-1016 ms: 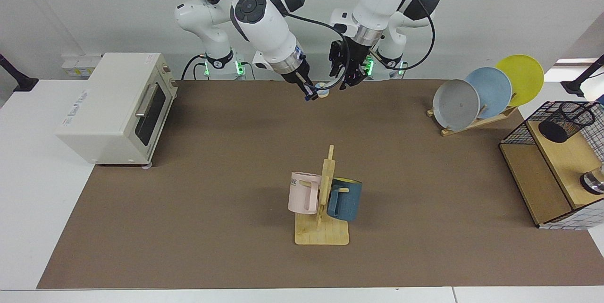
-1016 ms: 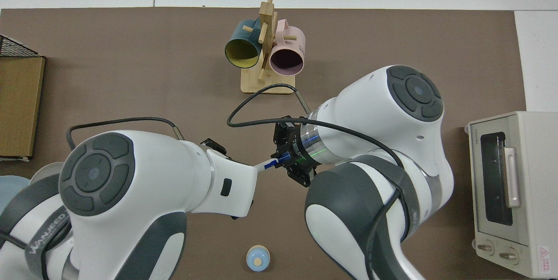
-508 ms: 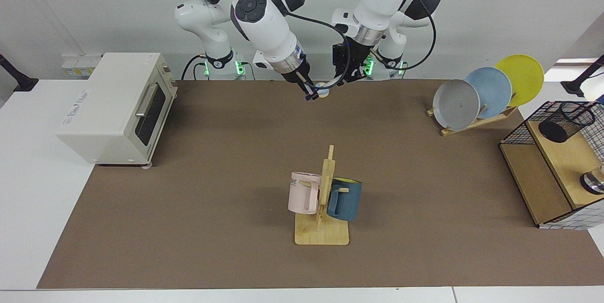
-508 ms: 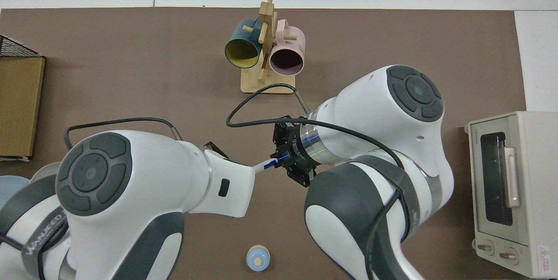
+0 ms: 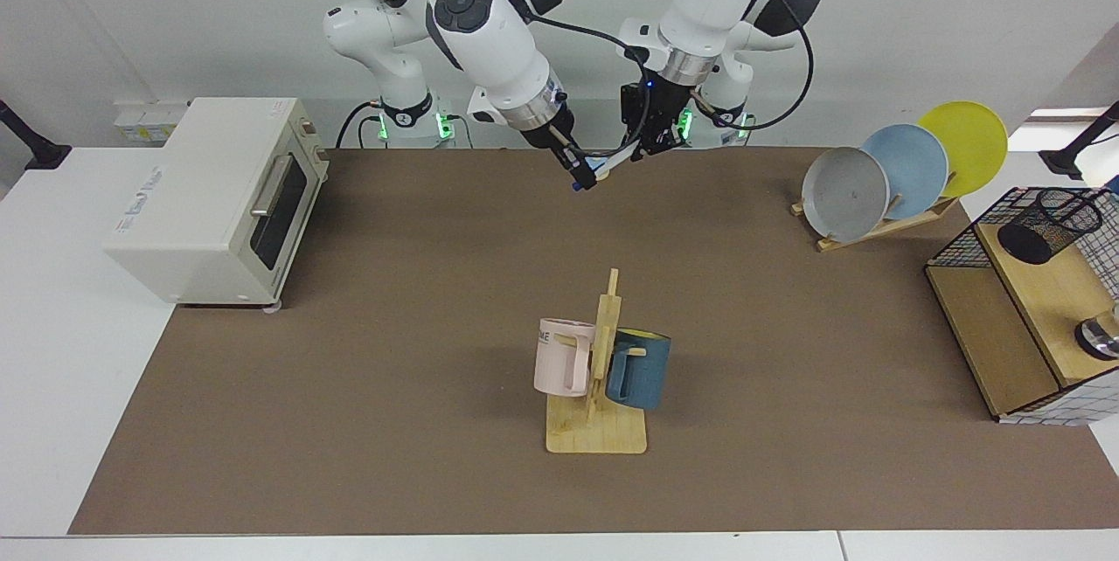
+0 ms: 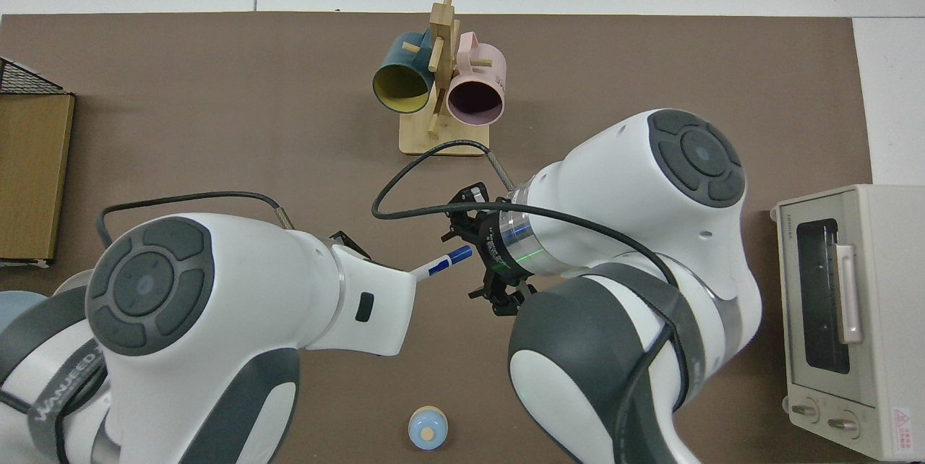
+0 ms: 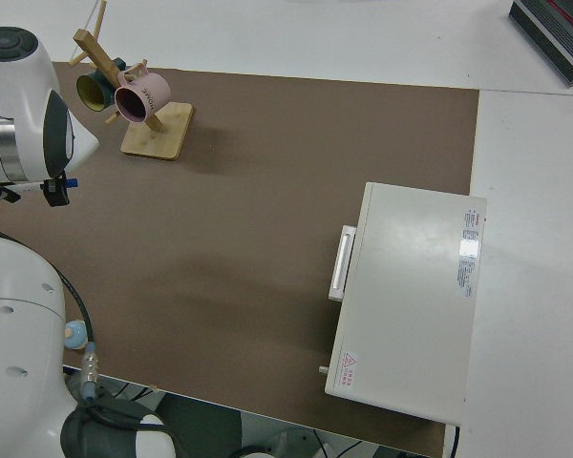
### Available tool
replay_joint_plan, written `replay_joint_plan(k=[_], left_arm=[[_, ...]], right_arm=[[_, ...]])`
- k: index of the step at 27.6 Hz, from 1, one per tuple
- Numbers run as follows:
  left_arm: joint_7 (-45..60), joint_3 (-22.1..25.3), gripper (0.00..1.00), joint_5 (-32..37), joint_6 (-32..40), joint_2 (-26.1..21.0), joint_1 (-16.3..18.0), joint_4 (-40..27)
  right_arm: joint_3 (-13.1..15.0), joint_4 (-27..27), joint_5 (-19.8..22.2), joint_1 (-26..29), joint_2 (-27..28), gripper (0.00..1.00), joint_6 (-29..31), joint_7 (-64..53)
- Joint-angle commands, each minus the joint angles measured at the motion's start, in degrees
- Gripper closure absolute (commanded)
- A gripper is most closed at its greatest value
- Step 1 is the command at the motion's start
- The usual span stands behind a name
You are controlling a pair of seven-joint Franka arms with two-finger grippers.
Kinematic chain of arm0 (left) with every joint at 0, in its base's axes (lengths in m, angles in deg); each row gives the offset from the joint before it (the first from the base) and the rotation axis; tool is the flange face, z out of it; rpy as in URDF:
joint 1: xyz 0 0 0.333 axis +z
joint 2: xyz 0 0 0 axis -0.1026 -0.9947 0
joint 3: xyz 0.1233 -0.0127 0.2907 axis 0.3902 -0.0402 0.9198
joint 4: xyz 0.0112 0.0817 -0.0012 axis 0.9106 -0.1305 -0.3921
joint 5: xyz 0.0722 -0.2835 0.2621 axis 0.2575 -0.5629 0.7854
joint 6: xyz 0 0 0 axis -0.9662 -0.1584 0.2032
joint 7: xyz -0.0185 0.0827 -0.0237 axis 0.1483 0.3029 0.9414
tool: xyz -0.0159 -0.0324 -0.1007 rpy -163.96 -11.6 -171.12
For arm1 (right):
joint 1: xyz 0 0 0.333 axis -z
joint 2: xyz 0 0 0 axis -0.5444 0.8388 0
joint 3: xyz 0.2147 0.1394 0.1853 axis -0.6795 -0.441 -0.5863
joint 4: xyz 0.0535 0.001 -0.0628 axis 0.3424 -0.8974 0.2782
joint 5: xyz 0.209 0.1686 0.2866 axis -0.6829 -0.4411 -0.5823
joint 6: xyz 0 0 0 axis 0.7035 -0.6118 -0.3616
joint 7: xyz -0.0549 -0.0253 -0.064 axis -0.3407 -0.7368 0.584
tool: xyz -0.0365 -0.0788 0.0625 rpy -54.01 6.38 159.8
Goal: Put markers into pen holder
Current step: 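Open the right gripper while the left gripper pulls the marker away, then carry the marker outward with the left gripper while the right gripper retracts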
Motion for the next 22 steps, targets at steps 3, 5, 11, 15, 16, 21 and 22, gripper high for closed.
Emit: replay_joint_plan(k=[3,5,11,15,16,21,22], left_arm=[[0.05,0.18,1.0,1.9,-0.05,1.52,1.55,-1.59],[0.05,0.18,1.0,1.9,-0.05,1.52,1.99,-1.59],[-0.04,0.18,1.0,4.18,-0.05,1.34,2.96,-1.5],[-0.12,0.18,1.0,6.46,-0.05,1.17,4.97,-1.5],[-0.21,0.18,1.0,6.91,-0.05,1.17,5.41,-1.5],[-0.39,0.18,1.0,9.63,-0.06,1.08,7.78,-1.5],[-0.56,0.18,1.0,10.68,-0.05,0.99,8.31,-1.5]], right_arm=[[0.96,-0.07,4.11,1.45,-2.24,0.0,-6.43,-14.82],[1.66,-0.15,5.08,2.41,-2.86,0.0,-7.58,-20.1],[2.37,-0.07,8.41,7.77,-4.09,0.0,-11.79,-36.88],[2.28,0.02,14.03,11.28,-4.7,0.0,-15.84,-51.55],[2.28,0.02,15.88,11.99,-4.79,0.0,-16.45,-55.51],[2.37,0.02,20.9,14.89,-6.38,0.0,-16.9,-68.27],[2.28,0.02,22.3,15.5,-6.46,0.0,-16.73,-70.47]])
